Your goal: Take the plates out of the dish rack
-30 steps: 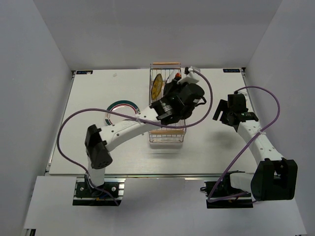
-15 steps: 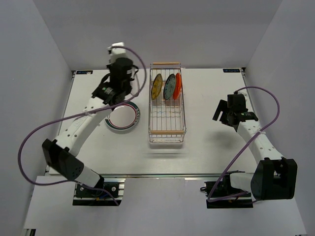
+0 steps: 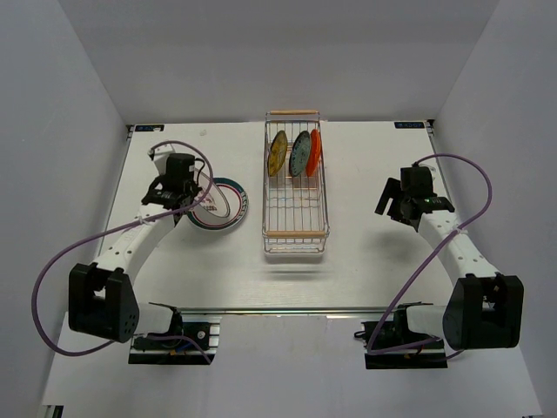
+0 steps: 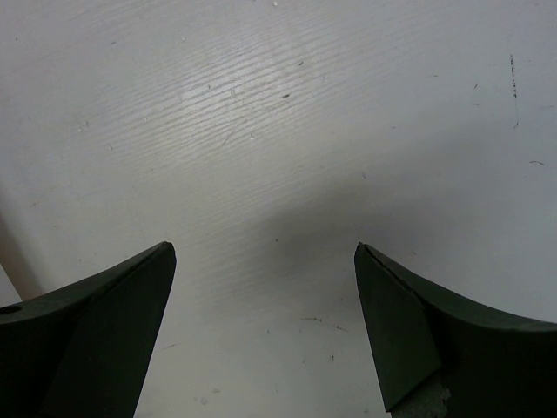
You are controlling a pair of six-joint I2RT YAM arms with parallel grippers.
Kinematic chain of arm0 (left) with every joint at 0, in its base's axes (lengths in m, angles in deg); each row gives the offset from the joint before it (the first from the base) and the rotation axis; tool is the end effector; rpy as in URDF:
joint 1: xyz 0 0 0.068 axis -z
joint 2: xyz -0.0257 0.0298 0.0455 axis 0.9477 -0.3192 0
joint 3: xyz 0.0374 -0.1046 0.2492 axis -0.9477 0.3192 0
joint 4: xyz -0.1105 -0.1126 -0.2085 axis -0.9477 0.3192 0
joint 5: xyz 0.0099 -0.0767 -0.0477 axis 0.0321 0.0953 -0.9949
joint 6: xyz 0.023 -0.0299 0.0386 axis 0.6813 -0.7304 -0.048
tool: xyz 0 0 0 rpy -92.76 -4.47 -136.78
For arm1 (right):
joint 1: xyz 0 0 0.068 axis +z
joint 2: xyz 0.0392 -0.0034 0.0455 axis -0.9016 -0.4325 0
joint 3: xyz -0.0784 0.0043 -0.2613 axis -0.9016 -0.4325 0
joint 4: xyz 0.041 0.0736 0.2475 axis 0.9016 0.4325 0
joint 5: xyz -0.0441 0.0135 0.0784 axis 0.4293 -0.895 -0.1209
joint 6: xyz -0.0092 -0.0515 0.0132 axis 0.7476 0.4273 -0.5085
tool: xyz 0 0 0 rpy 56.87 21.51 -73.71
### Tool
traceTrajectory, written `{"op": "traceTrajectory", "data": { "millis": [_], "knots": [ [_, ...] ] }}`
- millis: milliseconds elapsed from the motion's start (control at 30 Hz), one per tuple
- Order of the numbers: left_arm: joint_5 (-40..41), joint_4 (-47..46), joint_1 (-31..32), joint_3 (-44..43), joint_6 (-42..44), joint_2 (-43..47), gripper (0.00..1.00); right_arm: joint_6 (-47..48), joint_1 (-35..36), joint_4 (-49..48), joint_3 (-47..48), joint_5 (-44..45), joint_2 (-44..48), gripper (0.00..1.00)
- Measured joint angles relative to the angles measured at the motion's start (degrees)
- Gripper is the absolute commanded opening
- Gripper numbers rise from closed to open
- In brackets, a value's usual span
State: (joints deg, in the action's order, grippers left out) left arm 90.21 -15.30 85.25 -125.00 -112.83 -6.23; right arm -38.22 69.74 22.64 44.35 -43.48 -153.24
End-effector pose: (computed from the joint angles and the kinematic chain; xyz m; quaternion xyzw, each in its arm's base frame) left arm 0.2875 -0.0534 0.2787 -0.2445 0.8503 0.0465 0.4637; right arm 0.2576 0.0144 0.2486 0.1747 0.9110 -0.0440 0.3711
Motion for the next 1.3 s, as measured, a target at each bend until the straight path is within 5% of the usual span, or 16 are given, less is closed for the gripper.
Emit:
{"op": "traceTrajectory", "data": {
  "millis": [267, 600, 700, 767, 1300],
  "knots": [
    [-4.9, -5.5, -2.3, 9.8, -3.9, 4.9, 0.01, -0.5, 0.0, 0.2, 0.0, -0.1, -0.4, 0.89],
    [-8.2, -10.7, -3.4, 15.7, -7.0, 6.0, 0.34, -0.8, 0.0, 0.2, 0.0, -0.2, -0.4, 0.89],
    [-8.2, -10.7, -3.4, 16.5, -7.4, 6.3, 0.6, -0.8, 0.0, 0.2, 0.0, -0.2, -0.4, 0.89],
    [-8.2, -10.4, -3.5, 17.0, -8.1, 6.4, 0.67, -0.8, 0.0, 0.2, 0.0, -0.2, -0.4, 0.89],
    [-8.2, -9.4, -3.6, 16.7, -9.0, -0.7, 0.98, -0.8, 0.0, 0.2, 0.0, -1.0, -0.4, 0.89]
  ]
}}
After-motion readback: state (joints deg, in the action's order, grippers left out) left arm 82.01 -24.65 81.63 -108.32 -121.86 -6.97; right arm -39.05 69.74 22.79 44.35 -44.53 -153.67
